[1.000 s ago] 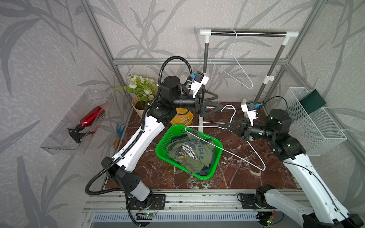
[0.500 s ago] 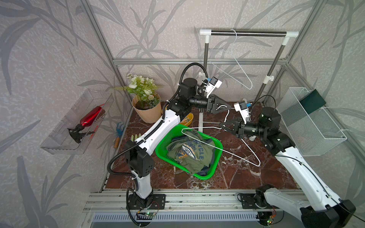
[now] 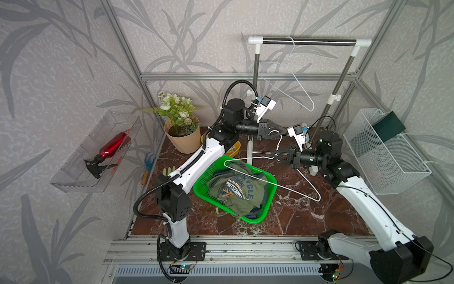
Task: Remove the clothespins securing tank tops to the hanger
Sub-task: Adjust the hanger.
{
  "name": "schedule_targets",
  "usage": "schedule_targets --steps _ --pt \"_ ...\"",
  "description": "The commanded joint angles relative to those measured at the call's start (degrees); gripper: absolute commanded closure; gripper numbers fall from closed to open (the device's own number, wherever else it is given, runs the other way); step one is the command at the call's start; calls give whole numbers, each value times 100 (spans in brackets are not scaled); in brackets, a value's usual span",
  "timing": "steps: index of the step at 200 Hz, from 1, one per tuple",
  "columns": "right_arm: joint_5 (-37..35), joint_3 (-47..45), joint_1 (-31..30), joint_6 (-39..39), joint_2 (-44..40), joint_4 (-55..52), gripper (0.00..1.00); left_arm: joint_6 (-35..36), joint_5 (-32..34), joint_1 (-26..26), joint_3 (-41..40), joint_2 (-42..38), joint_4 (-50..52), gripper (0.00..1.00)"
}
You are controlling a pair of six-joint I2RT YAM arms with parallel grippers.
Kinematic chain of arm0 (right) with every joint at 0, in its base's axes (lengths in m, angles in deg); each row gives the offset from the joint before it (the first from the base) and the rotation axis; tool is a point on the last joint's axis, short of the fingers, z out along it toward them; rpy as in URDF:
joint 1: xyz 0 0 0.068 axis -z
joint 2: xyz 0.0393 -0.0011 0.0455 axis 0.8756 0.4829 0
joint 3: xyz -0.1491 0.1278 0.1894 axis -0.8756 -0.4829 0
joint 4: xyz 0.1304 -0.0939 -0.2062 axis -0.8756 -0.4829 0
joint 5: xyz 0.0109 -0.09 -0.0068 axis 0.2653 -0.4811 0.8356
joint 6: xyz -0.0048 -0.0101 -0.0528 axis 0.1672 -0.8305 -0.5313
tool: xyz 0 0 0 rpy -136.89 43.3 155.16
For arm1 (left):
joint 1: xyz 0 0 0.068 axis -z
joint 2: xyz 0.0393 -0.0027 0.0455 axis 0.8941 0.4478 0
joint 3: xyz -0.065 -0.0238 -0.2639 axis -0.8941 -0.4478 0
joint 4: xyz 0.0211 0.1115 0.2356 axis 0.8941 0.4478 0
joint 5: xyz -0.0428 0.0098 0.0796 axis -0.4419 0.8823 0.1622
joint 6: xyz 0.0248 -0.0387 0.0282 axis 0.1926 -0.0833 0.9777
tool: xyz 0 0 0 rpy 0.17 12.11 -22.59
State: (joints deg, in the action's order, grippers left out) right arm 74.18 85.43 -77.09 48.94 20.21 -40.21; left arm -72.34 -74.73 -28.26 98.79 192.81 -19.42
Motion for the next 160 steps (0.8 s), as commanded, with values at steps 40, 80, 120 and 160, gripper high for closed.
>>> schedule_targets --steps 40,80,120,160 --pt "-48 -56 337 442 -145 818 100 -42 98 11 -281 -378 -67 100" --pt "192 -192 391 528 -230 852 53 83 222 -30 -42 -367 128 100" --pt "236 -322 399 -124 -876 -428 45 316 83 -158 328 -250 477 100" --pt "-33 -627 392 -792 -1629 -1825 45 184 -160 -326 520 -191 350 100"
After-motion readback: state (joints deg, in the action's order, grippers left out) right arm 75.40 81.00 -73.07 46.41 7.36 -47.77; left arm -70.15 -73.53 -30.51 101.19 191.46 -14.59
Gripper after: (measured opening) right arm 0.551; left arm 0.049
